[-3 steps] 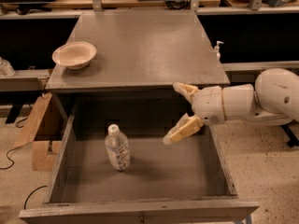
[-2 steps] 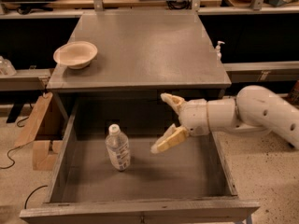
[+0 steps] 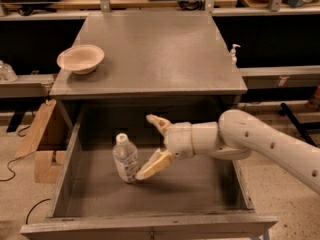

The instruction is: Pick blue plastic bottle from top drawer and place on counter

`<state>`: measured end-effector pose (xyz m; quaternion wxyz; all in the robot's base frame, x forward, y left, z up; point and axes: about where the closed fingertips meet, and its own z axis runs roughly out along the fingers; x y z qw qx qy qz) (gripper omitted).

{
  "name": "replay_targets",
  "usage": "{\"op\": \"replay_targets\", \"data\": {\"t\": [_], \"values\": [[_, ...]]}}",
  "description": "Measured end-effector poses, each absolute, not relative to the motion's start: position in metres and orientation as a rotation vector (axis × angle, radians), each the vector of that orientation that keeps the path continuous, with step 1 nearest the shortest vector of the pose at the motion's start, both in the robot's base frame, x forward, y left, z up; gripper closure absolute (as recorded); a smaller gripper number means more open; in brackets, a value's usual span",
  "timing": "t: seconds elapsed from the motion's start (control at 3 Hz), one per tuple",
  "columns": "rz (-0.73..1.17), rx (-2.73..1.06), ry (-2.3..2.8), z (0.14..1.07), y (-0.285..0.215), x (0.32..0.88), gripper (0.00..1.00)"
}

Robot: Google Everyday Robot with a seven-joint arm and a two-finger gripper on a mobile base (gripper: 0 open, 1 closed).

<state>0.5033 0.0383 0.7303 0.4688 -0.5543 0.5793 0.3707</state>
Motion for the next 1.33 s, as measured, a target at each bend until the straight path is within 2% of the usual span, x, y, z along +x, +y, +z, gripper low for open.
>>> {"op": "replay_targets", "data": {"t": [0.33, 0.67, 1.33], "values": [[0.904, -1.354, 1.416, 0.704, 0.062, 0.503, 0.0], [0.922, -1.315, 1.418, 0.681, 0.08, 0.507, 0.18], [1.074, -1.217, 1.362, 0.687, 0.114, 0.497, 0.65]]}}
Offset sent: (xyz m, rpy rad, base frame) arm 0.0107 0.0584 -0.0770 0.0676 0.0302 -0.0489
